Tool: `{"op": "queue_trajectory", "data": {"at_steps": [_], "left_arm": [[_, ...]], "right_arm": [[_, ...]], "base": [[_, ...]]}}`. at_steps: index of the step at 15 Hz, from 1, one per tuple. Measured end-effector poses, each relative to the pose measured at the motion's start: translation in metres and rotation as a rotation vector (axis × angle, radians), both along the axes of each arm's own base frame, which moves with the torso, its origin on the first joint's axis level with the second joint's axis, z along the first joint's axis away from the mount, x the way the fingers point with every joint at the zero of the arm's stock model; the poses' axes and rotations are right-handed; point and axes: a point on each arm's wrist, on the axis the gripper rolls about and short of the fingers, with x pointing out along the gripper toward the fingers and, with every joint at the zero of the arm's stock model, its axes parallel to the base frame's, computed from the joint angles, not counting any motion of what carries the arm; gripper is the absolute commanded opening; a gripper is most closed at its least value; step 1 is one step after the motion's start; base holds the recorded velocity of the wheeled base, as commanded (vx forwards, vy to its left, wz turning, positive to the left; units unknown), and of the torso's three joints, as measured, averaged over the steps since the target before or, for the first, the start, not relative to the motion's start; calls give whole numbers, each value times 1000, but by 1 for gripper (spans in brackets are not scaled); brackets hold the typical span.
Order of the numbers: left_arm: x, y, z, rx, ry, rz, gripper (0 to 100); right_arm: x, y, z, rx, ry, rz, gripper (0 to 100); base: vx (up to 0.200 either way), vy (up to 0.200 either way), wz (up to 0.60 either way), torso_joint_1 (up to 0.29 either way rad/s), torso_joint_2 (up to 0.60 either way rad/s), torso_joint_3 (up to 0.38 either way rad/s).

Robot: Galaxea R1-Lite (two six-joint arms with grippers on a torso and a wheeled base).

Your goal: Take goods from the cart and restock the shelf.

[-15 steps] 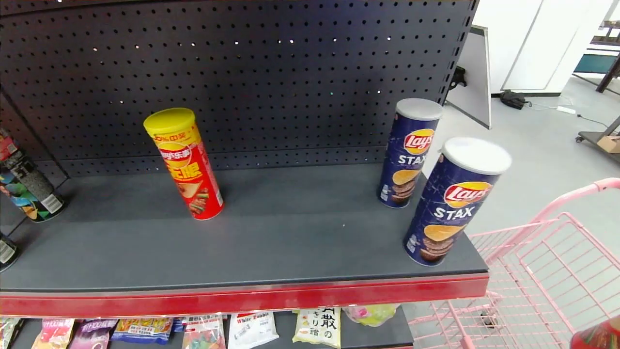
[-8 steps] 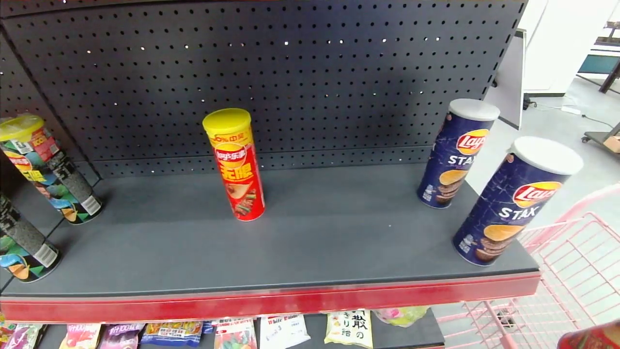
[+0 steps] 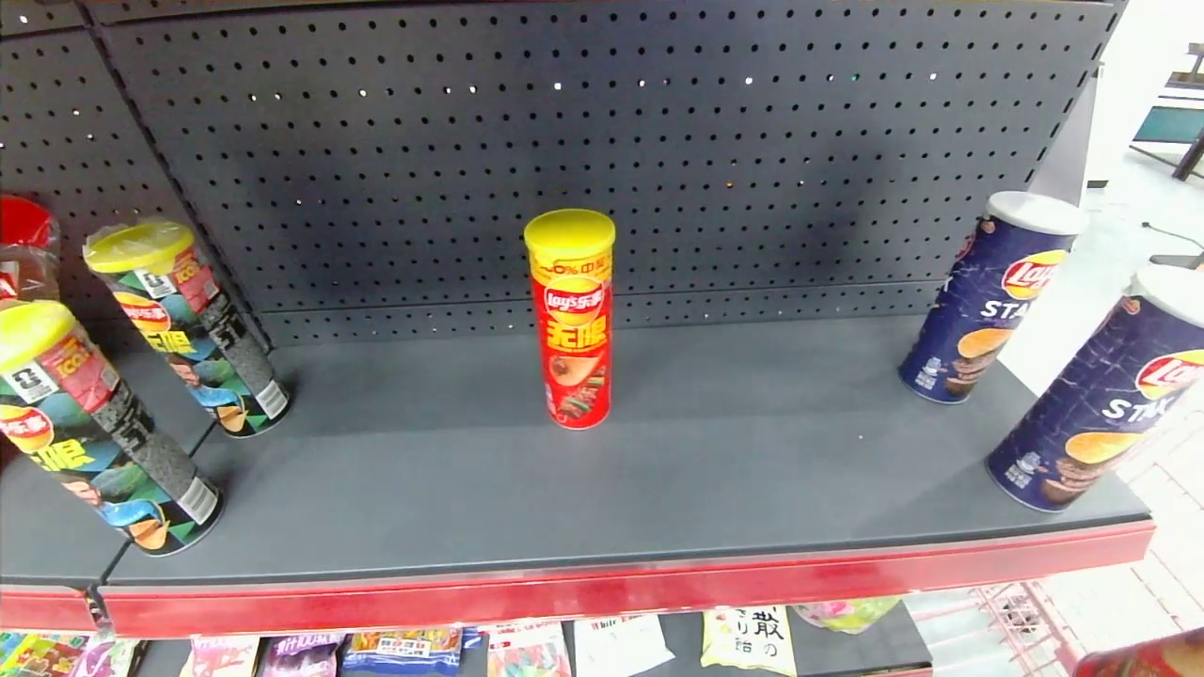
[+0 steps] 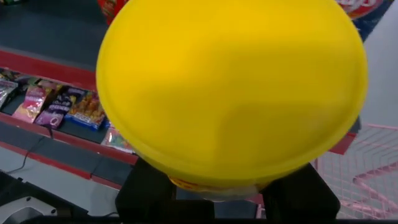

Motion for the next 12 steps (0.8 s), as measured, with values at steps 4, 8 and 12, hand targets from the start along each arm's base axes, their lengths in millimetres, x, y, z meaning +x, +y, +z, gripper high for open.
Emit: {"op": "queue_trajectory", "data": {"at_steps": [4,8,12], "left_arm": [[0,0,0,0,0,1,100],[0,0,0,0,-2,0,100],[0,0,0,-1,0,0,100]], "right_arm": [[6,1,6,-2,12,33,0],[9,2,5,-6,31,42,0],[11,4,7,-1,46,118,0]], "base": [[0,0,0,0,0,0],[50,0,0,2,-2,2],[0,0,0,0,0,0]]}}
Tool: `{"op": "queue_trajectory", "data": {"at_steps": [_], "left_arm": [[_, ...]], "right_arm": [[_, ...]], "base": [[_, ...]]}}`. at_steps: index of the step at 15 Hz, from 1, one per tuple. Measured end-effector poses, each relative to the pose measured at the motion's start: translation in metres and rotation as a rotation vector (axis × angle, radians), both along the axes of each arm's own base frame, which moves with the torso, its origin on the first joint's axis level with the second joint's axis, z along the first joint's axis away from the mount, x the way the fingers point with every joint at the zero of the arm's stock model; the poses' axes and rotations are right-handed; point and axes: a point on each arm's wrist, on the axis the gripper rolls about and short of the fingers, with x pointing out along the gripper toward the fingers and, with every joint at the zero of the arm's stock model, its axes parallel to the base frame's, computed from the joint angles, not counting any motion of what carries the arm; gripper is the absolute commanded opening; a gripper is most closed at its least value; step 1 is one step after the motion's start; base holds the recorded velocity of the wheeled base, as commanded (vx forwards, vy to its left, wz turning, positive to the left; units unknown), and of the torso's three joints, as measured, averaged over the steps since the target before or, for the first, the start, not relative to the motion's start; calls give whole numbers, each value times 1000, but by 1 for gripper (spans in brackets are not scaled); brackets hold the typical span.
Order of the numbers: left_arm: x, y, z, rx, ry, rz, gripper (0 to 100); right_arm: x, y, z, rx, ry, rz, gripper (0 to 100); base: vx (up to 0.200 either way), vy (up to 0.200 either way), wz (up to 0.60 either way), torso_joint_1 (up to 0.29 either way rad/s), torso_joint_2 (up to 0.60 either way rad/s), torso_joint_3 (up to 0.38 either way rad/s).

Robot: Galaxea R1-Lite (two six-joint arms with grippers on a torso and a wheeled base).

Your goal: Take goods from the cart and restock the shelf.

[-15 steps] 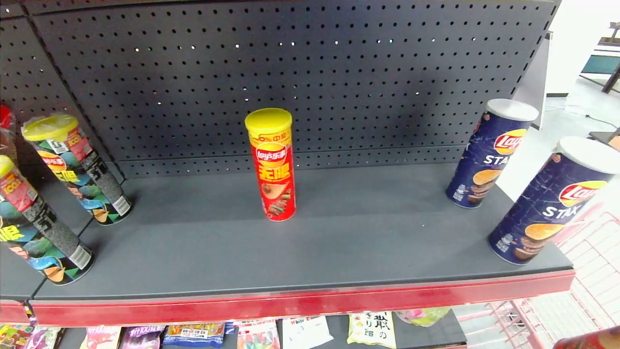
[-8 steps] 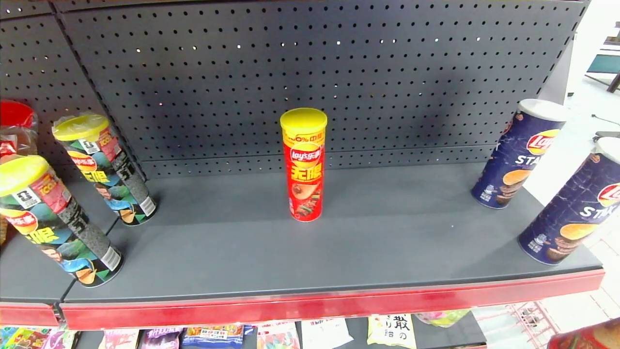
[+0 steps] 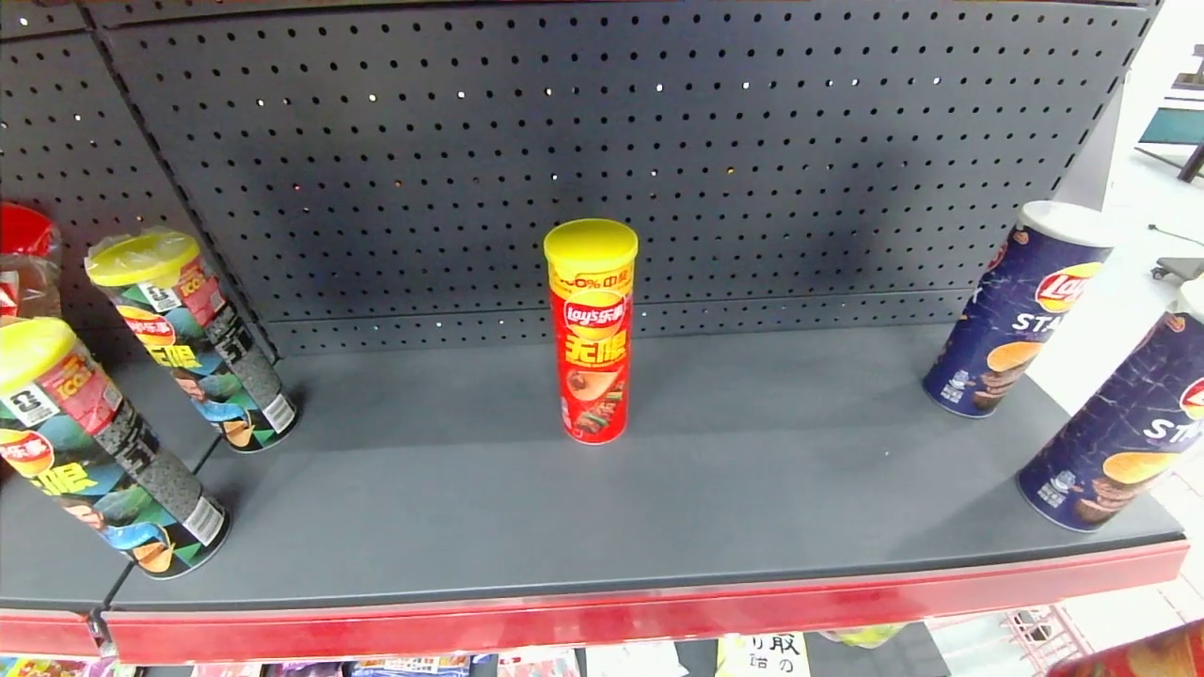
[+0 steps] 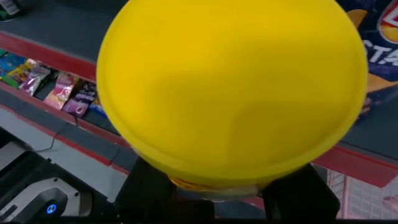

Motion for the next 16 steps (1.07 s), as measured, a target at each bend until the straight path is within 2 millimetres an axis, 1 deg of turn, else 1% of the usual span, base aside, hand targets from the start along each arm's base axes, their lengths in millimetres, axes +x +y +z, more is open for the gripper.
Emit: {"op": "queue_trajectory", "data": {"at_steps": [3,4,5,6,7,9,10,11,13,14,16], "left_arm": [[0,0,0,4,7,-5,100],[1,-1,0,24,9,-39,100],[0,-1,5,34,2,-81,100],[-1,-2,14,30,-12,-95,100],[-2,-2,30,18,-31,-105,100],[4,-3,74,26,-39,-167,100],[14,-4,95,47,-12,-226,100],[32,-6,115,69,32,-302,100],[75,-14,142,104,112,-453,100],[100,-22,151,118,139,-531,100],[149,-42,156,134,169,-670,100]], "right_arm": [[6,3,7,3,14,44,0],[10,4,12,6,6,55,0],[14,5,16,9,-1,66,0],[19,7,18,9,8,78,0],[24,8,19,7,20,87,0],[34,11,22,2,43,102,0],[39,13,24,1,45,108,0],[44,14,27,1,42,114,0],[52,17,30,1,42,120,0],[56,18,32,3,35,121,0],[62,20,33,1,46,123,0]], "base": [[0,0,0,0,0,0],[0,0,0,0,0,0],[0,0,0,0,0,0],[0,0,0,0,0,0],[0,0,0,0,0,0],[0,0,0,0,0,0],[0,0,0,0,0,0],[0,0,0,0,0,0],[0,0,0,0,0,0],[0,0,0,0,0,0],[0,0,0,0,0,0]]}}
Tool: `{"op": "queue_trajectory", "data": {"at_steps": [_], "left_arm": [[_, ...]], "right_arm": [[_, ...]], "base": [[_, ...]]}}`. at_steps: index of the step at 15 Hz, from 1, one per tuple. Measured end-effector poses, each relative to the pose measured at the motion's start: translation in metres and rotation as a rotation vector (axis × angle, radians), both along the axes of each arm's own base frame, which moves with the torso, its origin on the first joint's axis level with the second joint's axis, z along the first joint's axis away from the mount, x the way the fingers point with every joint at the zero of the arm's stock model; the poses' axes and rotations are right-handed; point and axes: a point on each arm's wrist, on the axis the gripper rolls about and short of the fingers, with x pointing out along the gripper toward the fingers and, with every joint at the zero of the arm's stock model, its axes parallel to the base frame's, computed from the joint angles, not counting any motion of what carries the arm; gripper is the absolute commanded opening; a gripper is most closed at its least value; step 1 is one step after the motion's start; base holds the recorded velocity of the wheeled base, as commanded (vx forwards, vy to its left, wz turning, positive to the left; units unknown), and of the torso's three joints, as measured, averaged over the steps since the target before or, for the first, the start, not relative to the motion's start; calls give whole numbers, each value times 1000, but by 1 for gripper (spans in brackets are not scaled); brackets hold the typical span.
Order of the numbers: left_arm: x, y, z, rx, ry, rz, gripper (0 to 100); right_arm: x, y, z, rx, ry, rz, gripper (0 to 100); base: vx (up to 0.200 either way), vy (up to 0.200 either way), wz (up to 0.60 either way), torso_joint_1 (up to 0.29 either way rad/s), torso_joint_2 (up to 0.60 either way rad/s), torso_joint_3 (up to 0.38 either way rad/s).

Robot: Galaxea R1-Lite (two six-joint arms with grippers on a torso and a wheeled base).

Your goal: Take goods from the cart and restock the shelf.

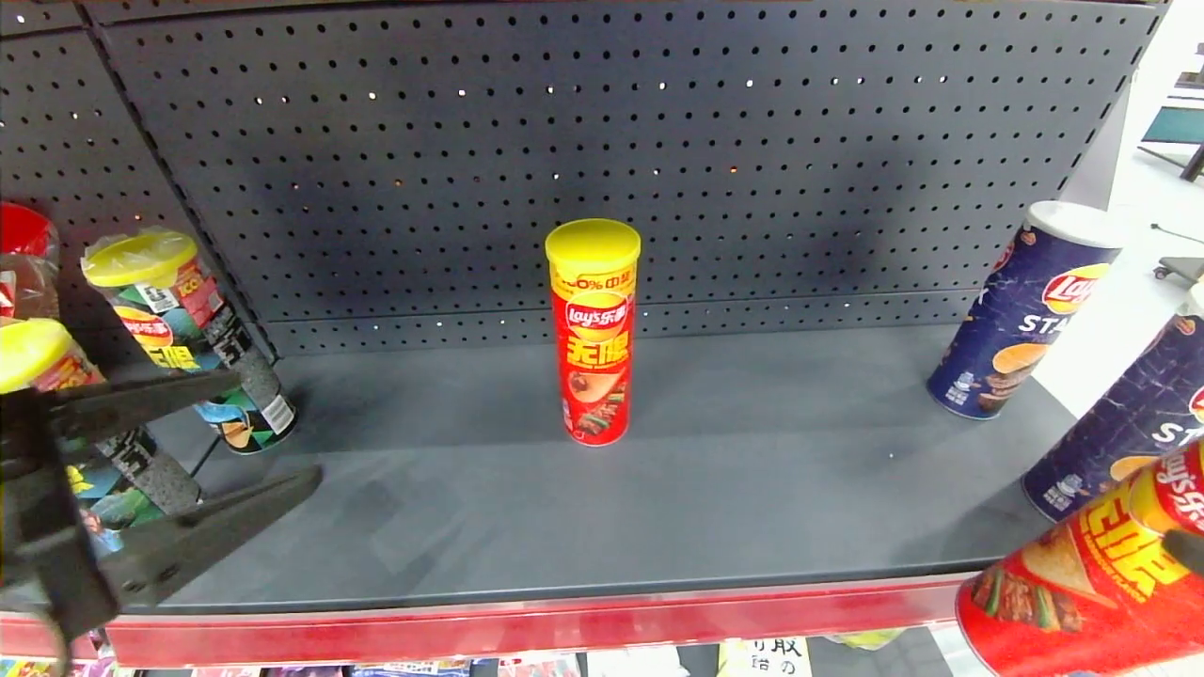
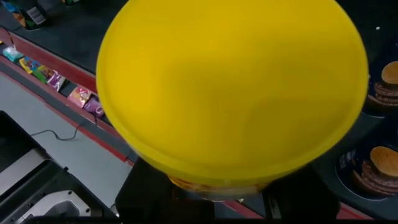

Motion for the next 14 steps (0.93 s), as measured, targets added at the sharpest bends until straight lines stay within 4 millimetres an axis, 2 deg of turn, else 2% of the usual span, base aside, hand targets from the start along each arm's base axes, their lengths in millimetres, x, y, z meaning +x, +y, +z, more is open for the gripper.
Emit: {"op": "queue_trajectory", "data": {"at_steps": [3,7,10,14], "left_arm": [[64,-37,-5,5,12,-147,100],[125,-83,-11,6,21,-249,100],[157,-103,-7,-4,-4,-275,100],[175,-120,-9,-7,-4,-298,100]], "right_arm": [[4,1,-1,-5,21,-2,0],[6,2,-2,-7,27,-5,0],[6,1,-2,-6,28,-10,0],[6,1,-2,-5,28,-13,0]], "base": [[0,0,0,0,0,0],[0,0,0,0,0,0],[0,0,0,0,0,0],[0,0,0,0,0,0]]}}
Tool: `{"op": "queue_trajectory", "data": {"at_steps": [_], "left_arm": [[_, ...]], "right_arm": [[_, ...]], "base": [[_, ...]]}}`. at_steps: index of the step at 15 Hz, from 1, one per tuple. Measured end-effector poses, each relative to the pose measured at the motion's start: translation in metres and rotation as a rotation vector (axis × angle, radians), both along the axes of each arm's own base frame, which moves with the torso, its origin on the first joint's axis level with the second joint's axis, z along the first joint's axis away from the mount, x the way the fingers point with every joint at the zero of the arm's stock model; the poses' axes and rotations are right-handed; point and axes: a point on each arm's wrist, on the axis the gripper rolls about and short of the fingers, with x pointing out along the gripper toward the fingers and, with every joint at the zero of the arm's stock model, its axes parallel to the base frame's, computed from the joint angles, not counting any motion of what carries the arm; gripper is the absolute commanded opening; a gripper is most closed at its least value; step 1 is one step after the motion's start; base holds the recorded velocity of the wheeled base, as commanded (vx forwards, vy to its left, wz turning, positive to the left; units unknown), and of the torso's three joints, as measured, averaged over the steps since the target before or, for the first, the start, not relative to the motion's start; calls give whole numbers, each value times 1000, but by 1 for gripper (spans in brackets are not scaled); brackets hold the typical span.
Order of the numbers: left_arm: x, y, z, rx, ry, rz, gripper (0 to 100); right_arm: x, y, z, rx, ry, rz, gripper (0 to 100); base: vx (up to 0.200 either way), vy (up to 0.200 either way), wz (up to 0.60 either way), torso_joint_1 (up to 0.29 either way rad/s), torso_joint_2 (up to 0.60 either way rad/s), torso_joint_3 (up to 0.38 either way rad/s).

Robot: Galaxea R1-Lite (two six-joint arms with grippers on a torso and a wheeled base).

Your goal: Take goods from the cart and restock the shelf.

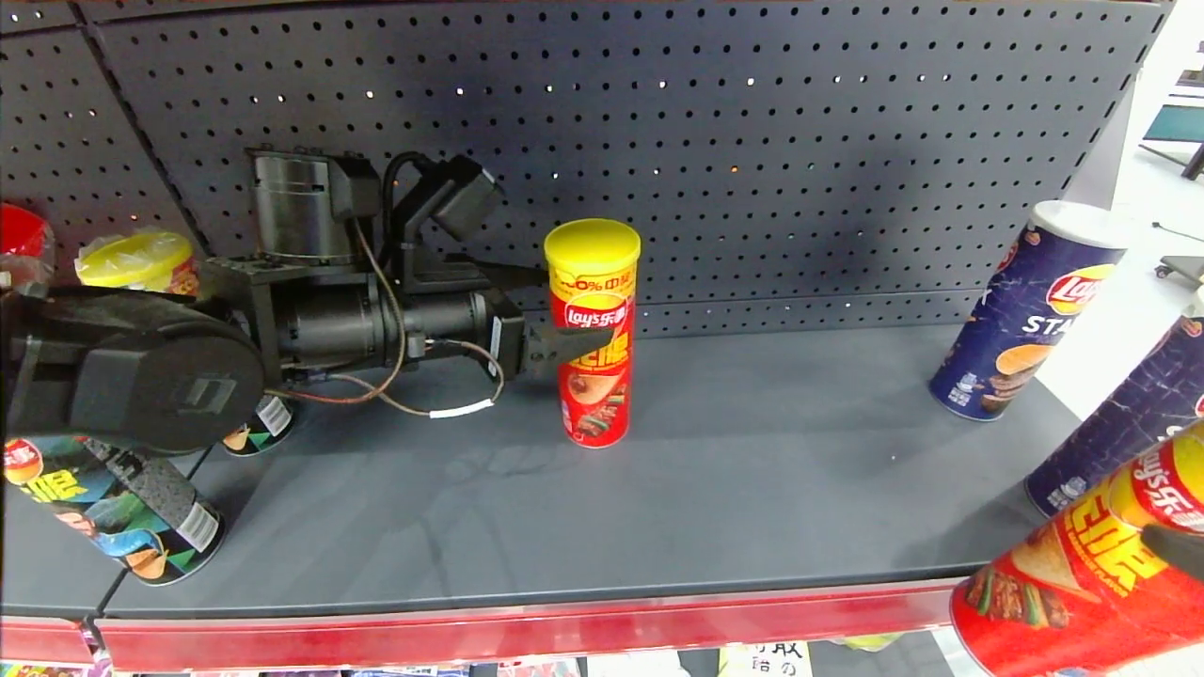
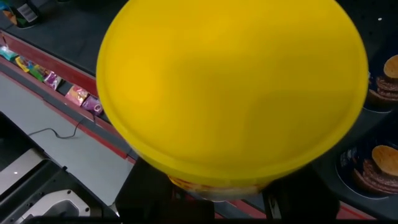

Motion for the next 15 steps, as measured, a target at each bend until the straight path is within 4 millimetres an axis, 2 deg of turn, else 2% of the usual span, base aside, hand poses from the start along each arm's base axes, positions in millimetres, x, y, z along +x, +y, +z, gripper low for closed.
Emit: {"op": "queue_trajectory", "data": {"at_steps": [4,10,11,15], "left_arm": [[10,-16,1,-7,-12,-26,100],[24,-27,-8,-2,-7,-34,100],[27,-28,-8,-3,-10,-36,0],[31,-33,-10,-4,-4,-46,0]], "right_arm": [[0,0,0,0,-2,-1,0],[-1,-1,0,0,-7,-7,0],[-1,-1,0,1,-7,-8,0],[-2,-1,0,2,-6,-9,0]], "base": [[0,0,0,0,0,0],[0,0,0,0,0,0],[0,0,0,0,0,0],[0,0,0,0,0,0]]}}
